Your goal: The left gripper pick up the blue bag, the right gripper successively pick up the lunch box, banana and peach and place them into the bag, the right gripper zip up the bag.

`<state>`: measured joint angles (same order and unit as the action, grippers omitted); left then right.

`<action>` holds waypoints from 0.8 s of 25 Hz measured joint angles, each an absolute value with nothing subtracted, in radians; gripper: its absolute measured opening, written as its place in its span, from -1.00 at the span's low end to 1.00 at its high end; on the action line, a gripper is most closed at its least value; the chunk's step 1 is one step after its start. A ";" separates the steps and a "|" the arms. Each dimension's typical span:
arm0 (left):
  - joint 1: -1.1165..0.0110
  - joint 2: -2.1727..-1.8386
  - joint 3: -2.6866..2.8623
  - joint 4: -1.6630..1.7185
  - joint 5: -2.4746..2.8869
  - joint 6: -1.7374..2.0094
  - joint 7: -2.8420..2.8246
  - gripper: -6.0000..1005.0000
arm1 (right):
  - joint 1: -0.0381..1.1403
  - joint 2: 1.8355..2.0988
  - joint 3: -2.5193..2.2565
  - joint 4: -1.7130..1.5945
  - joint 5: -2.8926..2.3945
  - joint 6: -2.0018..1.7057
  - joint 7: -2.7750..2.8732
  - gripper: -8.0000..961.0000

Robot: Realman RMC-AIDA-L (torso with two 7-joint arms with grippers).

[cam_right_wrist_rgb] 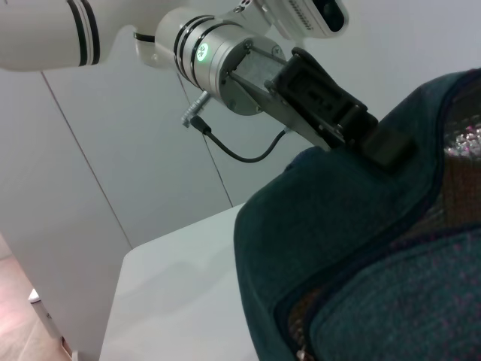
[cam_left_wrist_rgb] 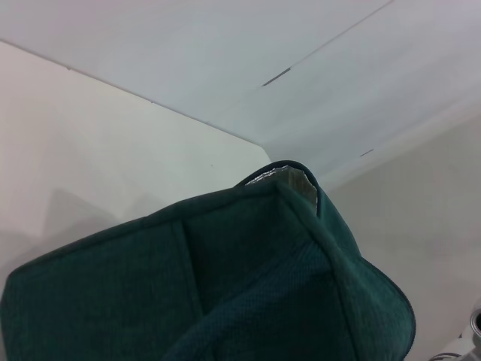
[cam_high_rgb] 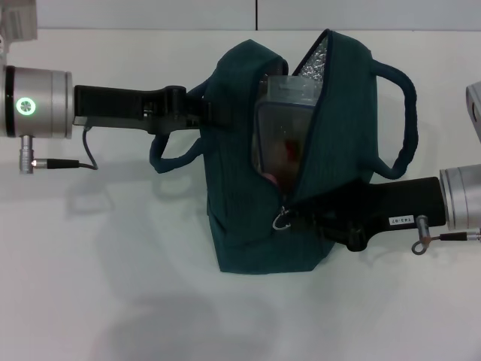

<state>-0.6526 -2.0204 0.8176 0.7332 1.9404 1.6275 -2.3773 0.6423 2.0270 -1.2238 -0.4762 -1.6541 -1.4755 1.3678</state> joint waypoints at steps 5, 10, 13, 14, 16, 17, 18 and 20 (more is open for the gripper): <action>-0.651 -2.022 0.818 0.733 1.940 1.628 -2.376 -0.87 | 0.642 2.028 -1.229 -0.473 -1.646 -1.473 1.368 -0.68; -0.652 -2.023 0.818 0.733 1.940 1.628 -2.376 -0.87 | 0.643 2.028 -1.235 -0.466 -1.645 -1.482 1.370 -0.89; -0.653 -2.024 0.818 0.733 1.940 1.628 -2.376 -0.87 | 0.646 2.028 -1.263 -0.466 -1.628 -1.490 1.373 -0.88; -0.654 -2.024 0.818 0.733 1.940 1.628 -2.376 -0.87 | 0.647 2.028 -1.276 -0.466 -1.621 -1.492 1.373 -0.88; -0.654 -2.024 0.818 0.733 1.940 1.628 -2.376 -0.87 | 0.647 2.028 -1.295 -0.467 -1.609 -1.494 1.373 -0.88; -0.654 -2.024 0.818 0.733 1.940 1.627 -2.376 -0.87 | 0.647 2.028 -1.297 -0.467 -1.607 -1.495 1.373 -0.88; -0.655 -2.023 0.818 0.733 1.940 1.628 -2.376 -0.87 | 0.647 2.028 -1.298 -0.468 -1.606 -1.496 1.373 -0.87; -0.655 -2.023 0.819 0.733 1.940 1.628 -2.376 -0.87 | 0.646 2.028 -1.298 -0.469 -1.606 -1.497 1.373 -0.87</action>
